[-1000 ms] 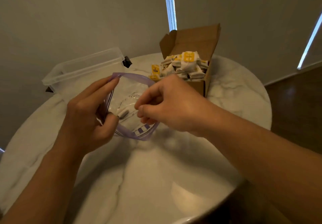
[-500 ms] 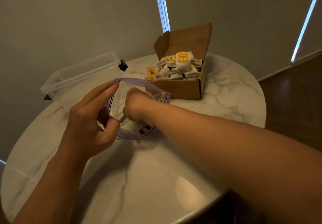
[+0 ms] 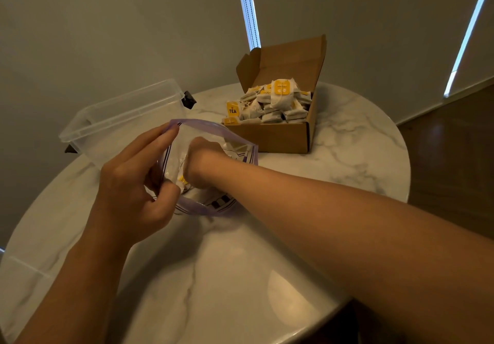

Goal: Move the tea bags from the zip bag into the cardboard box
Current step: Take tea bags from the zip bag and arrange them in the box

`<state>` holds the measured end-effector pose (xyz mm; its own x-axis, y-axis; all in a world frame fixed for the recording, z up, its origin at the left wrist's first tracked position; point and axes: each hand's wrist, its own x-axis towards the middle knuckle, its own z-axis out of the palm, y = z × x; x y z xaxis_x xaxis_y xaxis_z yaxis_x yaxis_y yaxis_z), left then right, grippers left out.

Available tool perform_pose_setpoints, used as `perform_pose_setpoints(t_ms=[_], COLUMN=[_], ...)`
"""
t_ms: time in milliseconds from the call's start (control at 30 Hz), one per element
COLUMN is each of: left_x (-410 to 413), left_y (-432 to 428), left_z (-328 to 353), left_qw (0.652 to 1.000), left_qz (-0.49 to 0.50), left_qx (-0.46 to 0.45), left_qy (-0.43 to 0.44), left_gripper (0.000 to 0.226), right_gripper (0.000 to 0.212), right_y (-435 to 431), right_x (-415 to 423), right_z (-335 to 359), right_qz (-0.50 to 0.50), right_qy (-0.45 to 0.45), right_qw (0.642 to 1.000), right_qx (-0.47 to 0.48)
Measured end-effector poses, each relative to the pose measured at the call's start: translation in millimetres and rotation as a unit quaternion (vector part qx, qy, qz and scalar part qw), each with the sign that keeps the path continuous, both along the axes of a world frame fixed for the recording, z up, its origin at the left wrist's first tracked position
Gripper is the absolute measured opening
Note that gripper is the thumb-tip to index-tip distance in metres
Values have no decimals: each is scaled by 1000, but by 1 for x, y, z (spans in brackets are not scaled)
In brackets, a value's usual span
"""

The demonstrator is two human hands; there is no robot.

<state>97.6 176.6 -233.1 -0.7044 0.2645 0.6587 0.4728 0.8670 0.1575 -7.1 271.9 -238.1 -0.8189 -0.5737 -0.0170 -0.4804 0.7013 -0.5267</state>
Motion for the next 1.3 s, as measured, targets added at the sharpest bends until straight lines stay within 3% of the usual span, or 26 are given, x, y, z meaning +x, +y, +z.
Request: perform_pose_setpoints(t_ms=[400,633,767,867,933,1033,1133,1200,1300], left_x=[0,1,1,1,1,1,1,1,0], left_y=[2,3,4,5,4,1,-1,-3,-8], left_z=[-1,-1,0,0,0,1,1,1,0], left_qw=[1000,1000,1000,1000,1000,1000,1000,1000,999], left_qz=[9,1,-1,1,2,8,15,18,13], left_qx=[-7,-4,-1,-2,-2,-2,9,17,26], left_qy=[-4,-4,-7,-6,-1,6,12,14,17], left_gripper=[66,65,66,67,67,68,68,68,66], right_gripper=[38,26,31,26,18,9,8,10,10], right_y=[-4,-2,8,22,32,48,75,95,121], right_x=[7,2,2,11,17,30,49,59,57], right_z=[-9,-7,-8,-3,2,6,8,16,34], right_qz=[-30,-70,-70,-66,-63,-60,-30,-3,37], right_qy=[3,-71,-195,-342,-314,-128,-8,-7,-76], right_qw=[997,990,964,894,905,957,971,969,944], right_qx=[-74,-101,-167,-283,-281,-253,-239,-248,-318])
